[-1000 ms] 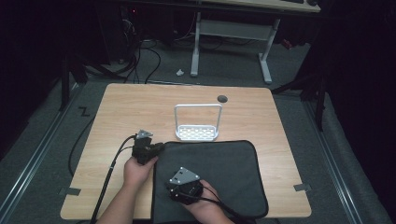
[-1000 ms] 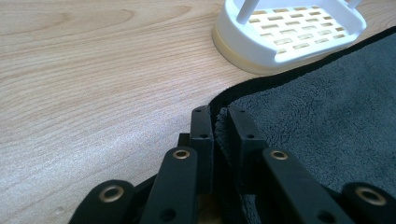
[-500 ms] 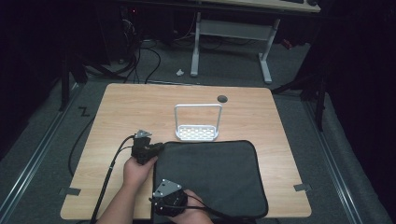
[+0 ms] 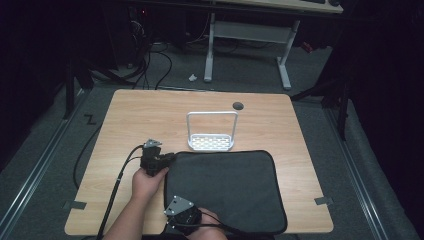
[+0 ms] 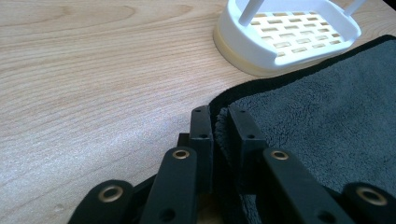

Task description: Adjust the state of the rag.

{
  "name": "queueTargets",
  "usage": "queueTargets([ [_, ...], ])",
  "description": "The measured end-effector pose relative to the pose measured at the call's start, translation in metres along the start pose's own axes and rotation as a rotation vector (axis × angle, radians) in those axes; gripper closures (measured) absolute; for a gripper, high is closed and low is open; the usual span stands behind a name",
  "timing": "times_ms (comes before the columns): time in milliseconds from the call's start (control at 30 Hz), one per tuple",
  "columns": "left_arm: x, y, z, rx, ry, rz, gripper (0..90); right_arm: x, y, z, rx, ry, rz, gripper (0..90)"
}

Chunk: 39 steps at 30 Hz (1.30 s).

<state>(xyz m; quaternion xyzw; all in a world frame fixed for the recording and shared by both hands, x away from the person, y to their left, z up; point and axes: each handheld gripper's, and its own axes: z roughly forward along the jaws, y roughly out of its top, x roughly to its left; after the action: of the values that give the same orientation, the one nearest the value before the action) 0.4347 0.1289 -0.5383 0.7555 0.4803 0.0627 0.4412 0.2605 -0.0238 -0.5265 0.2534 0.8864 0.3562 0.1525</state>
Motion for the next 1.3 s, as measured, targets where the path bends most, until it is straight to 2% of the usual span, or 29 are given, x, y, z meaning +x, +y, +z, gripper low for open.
queueTargets([
  [100, 0.001, 0.000, 0.000, 0.003, -0.007, -0.012, 81.1, -0.001, 0.003, -0.005, -0.014, -0.009, -0.015, 82.1],
  [167, 0.007, 0.002, -0.001, 0.007, -0.027, -0.073, 81.9, -0.002, 0.005, -0.010, -0.028, -0.017, -0.013, 82.1],
  [233, 0.009, 0.003, -0.002, 0.009, -0.024, -0.094, 82.5, -0.003, 0.008, -0.013, -0.041, -0.027, -0.021, 82.1],
  [267, 0.009, 0.003, -0.002, 0.004, -0.025, -0.092, 82.6, -0.003, 0.010, -0.015, -0.051, -0.032, -0.025, 82.1],
  [367, 0.009, 0.003, -0.005, -0.017, -0.025, -0.097, 82.8, -0.004, 0.016, -0.020, -0.078, -0.044, -0.027, 82.1],
  [500, 0.016, 0.003, -0.014, -0.070, -0.047, -0.150, 82.9, -0.002, 0.026, -0.022, -0.109, -0.036, -0.030, 82.2],
  [633, 0.026, 0.002, -0.031, -0.080, -0.027, -0.147, 82.9, 0.005, 0.039, -0.017, -0.131, -0.020, -0.041, 82.1],
  [700, 0.035, 0.000, -0.045, -0.092, -0.014, -0.148, 82.9, 0.013, 0.048, -0.011, -0.141, -0.012, -0.060, 82.1],
  [800, 0.050, -0.005, -0.066, -0.103, 0.008, -0.167, 82.9, 0.025, 0.064, -0.002, -0.153, 0.005, -0.104, 82.1],
  [900, 0.066, -0.011, -0.090, -0.108, 0.046, -0.177, 83.0, 0.036, 0.078, 0.006, -0.167, 0.026, -0.123, 82.1],
  [1033, 0.081, -0.016, -0.113, -0.122, 0.075, -0.199, 83.0, 0.050, 0.092, 0.013, -0.190, 0.051, -0.143, 82.1],
  [1167, 0.083, -0.014, -0.120, -0.121, 0.092, -0.179, 83.0, 0.055, 0.100, 0.015, -0.207, 0.061, -0.150, 82.1],
  [1300, 0.071, -0.004, -0.117, -0.141, 0.086, -0.166, 83.0, 0.051, 0.099, 0.007, -0.219, 0.040, -0.153, 82.1],
])
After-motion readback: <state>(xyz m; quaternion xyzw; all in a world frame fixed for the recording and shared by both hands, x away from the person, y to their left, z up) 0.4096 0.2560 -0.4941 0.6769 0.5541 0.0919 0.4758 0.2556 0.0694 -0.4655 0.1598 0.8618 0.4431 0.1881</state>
